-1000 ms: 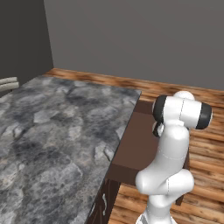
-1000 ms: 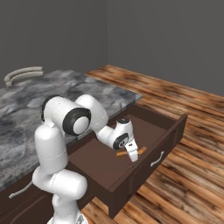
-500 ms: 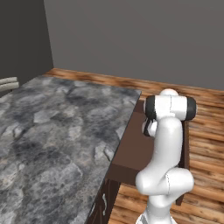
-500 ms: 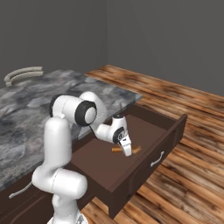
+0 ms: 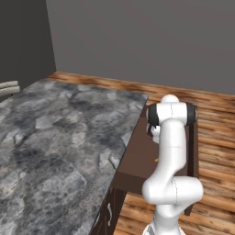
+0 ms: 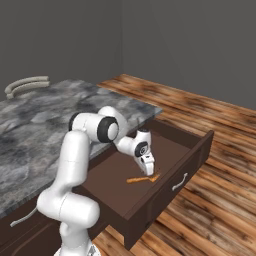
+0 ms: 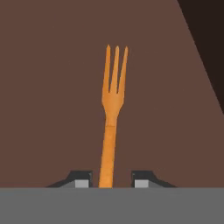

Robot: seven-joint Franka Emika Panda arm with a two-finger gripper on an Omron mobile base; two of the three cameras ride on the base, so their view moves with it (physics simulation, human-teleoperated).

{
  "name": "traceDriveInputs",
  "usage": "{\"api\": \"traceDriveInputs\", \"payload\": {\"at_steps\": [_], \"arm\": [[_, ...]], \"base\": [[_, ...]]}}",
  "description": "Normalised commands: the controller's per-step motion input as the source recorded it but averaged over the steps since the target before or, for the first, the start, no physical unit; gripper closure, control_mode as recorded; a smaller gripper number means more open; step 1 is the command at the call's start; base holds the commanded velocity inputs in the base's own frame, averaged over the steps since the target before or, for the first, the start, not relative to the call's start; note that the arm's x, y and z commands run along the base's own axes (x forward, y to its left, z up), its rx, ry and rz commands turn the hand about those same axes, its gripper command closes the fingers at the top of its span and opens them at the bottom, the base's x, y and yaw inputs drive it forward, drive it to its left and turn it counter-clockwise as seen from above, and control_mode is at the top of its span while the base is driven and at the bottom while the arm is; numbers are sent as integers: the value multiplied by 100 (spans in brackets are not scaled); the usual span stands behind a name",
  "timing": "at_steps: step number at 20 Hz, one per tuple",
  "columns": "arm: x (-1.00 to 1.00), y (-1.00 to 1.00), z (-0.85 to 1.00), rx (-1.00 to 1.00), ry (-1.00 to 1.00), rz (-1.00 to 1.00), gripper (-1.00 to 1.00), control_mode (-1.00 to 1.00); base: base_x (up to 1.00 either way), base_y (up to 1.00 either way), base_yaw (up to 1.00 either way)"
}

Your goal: Organize the utensils by type. Pick up the wooden spoons from the counter and place them in the open cabinet. Then pick up the metallic utensils from the counter and place them in the open drawer.

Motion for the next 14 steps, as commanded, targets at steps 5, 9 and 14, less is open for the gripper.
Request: {"api": "traceDriveInputs", "payload": {"at_steps": [5,9,14], "arm": [[8,-12,25,13,5,12,-100,-100],[-8,-12,74,5,1,28,-100,-100],[-38,-2,89,0,-6,41,-100,-100]], "base": [[0,0,0],[0,0,0],[0,0,0]]}}
